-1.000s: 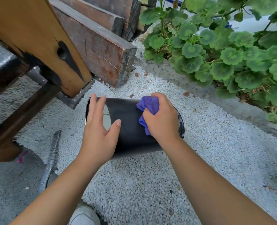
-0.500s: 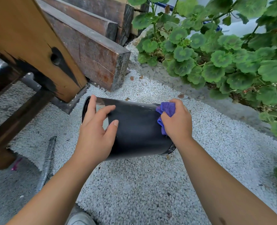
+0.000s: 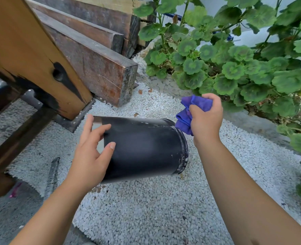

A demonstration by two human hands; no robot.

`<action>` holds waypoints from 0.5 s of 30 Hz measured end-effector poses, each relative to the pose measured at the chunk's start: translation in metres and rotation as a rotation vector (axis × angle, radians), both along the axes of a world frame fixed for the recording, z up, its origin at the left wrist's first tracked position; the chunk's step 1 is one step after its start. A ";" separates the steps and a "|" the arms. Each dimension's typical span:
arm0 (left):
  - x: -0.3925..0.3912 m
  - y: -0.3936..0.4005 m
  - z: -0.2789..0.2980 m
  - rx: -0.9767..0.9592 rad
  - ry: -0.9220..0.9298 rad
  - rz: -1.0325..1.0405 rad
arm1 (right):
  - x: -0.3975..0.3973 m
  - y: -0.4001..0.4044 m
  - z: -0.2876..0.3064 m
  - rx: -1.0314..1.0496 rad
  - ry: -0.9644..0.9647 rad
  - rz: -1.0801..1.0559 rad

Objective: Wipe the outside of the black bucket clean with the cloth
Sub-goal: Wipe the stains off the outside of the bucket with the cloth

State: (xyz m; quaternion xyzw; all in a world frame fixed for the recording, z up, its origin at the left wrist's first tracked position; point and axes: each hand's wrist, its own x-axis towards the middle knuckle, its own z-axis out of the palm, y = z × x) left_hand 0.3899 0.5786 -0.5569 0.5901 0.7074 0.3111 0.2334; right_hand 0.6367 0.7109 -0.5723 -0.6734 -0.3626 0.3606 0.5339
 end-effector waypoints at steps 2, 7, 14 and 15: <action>0.003 0.000 -0.001 0.014 -0.004 -0.040 | -0.015 -0.002 0.007 0.013 0.019 0.113; 0.020 -0.003 -0.005 0.109 0.020 -0.183 | -0.066 -0.038 0.011 0.128 -0.357 0.516; 0.028 -0.011 -0.008 0.072 0.019 -0.343 | -0.080 -0.047 -0.008 0.072 -0.509 0.618; 0.026 -0.012 -0.008 0.061 0.009 -0.323 | -0.074 -0.046 -0.014 0.041 -0.506 0.614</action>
